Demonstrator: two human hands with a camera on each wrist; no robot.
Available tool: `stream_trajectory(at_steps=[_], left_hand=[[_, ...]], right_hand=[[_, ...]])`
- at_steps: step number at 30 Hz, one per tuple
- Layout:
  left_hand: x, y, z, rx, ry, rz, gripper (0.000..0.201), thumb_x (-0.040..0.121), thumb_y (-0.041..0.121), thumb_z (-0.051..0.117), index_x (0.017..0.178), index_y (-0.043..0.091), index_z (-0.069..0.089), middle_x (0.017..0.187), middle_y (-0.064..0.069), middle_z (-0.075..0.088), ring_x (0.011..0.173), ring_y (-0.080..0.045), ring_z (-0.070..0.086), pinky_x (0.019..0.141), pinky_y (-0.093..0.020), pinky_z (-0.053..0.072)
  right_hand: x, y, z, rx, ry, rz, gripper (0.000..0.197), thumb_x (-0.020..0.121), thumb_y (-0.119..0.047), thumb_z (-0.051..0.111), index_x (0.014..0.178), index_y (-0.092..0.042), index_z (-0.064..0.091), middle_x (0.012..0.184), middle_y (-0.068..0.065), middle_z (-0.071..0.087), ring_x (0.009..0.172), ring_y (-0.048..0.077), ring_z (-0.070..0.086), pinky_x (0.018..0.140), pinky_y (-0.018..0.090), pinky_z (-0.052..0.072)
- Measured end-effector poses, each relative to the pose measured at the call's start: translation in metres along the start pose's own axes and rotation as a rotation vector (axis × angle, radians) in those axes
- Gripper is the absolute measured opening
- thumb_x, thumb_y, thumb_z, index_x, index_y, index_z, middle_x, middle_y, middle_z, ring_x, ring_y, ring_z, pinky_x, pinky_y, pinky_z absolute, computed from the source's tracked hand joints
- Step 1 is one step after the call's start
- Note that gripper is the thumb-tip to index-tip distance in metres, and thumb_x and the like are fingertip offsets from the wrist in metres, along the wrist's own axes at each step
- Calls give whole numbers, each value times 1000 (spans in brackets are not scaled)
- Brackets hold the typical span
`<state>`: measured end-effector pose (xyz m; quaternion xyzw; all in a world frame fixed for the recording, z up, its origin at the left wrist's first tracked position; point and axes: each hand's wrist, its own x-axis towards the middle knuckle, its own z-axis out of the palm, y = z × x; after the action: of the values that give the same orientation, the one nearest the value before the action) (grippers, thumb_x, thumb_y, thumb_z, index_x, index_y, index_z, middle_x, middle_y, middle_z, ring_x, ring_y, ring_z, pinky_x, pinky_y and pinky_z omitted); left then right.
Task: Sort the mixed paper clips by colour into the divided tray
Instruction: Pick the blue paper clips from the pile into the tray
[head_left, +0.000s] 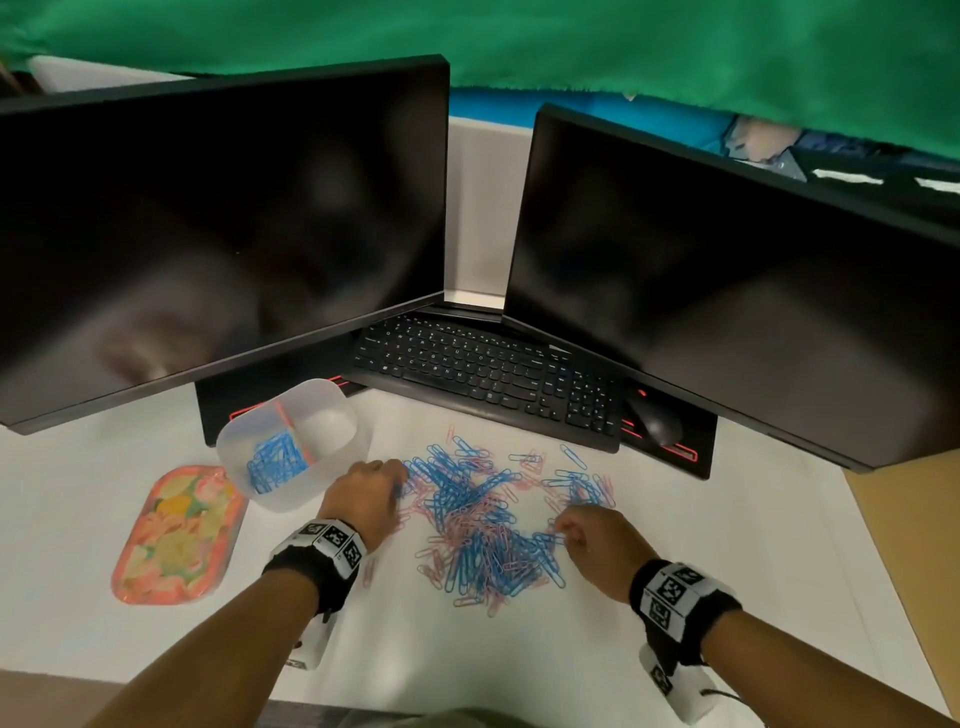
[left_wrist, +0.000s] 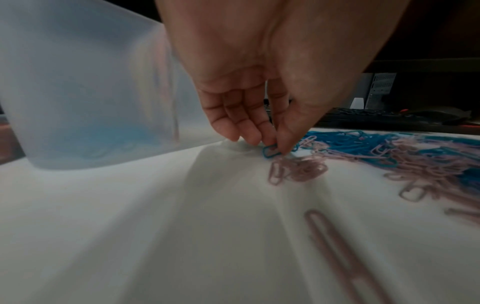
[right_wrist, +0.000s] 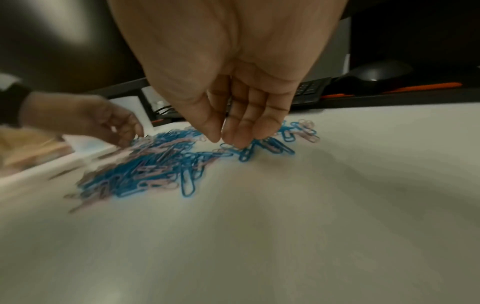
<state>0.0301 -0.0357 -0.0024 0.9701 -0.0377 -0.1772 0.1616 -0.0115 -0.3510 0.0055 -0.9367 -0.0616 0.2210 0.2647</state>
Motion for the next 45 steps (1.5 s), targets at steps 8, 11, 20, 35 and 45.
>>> stream_trajectory(at_steps=[8, 11, 20, 35, 45], left_hand=[[-7, -4, 1, -361, 35, -19, 40, 79, -4, 50, 105, 25, 63, 77, 5, 57, 68, -12, 52, 67, -22, 47], [-11, -4, -2, -428, 47, -24, 46, 80, -9, 46, 103, 27, 62, 78, 4, 56, 67, -9, 50, 64, -9, 40], [-19, 1, -10, -477, -33, -53, 52, 80, -9, 53, 112, 32, 58, 100, 1, 56, 75, -17, 61, 80, -28, 53], [-15, 3, -14, -1001, -115, -184, 57, 76, -29, 31, 97, 8, 69, 108, -20, 57, 57, -17, 53, 47, -18, 47], [-7, -12, -5, -769, -32, -292, 32, 81, -4, 59, 70, 22, 74, 78, -5, 72, 77, -24, 65, 86, -39, 56]], right_hand=[[11, -4, 13, -134, -26, -103, 21, 91, -12, 52, 109, -20, 58, 107, -2, 58, 96, 15, 57, 85, 23, 47], [13, -3, 13, -123, -39, -85, 24, 91, -9, 50, 112, -19, 56, 108, -2, 57, 96, 15, 56, 84, 23, 46], [10, -4, 8, -113, -51, -83, 29, 91, -5, 49, 114, -20, 54, 113, -4, 55, 97, 11, 55, 85, 19, 45], [20, -13, -3, 305, -20, 120, 26, 93, -8, 43, 71, -15, 54, 69, 0, 56, 64, 13, 53, 59, 20, 40], [12, -12, 0, 300, -145, 154, 31, 95, -10, 36, 65, -17, 39, 62, 1, 39, 61, 15, 36, 61, 30, 31]])
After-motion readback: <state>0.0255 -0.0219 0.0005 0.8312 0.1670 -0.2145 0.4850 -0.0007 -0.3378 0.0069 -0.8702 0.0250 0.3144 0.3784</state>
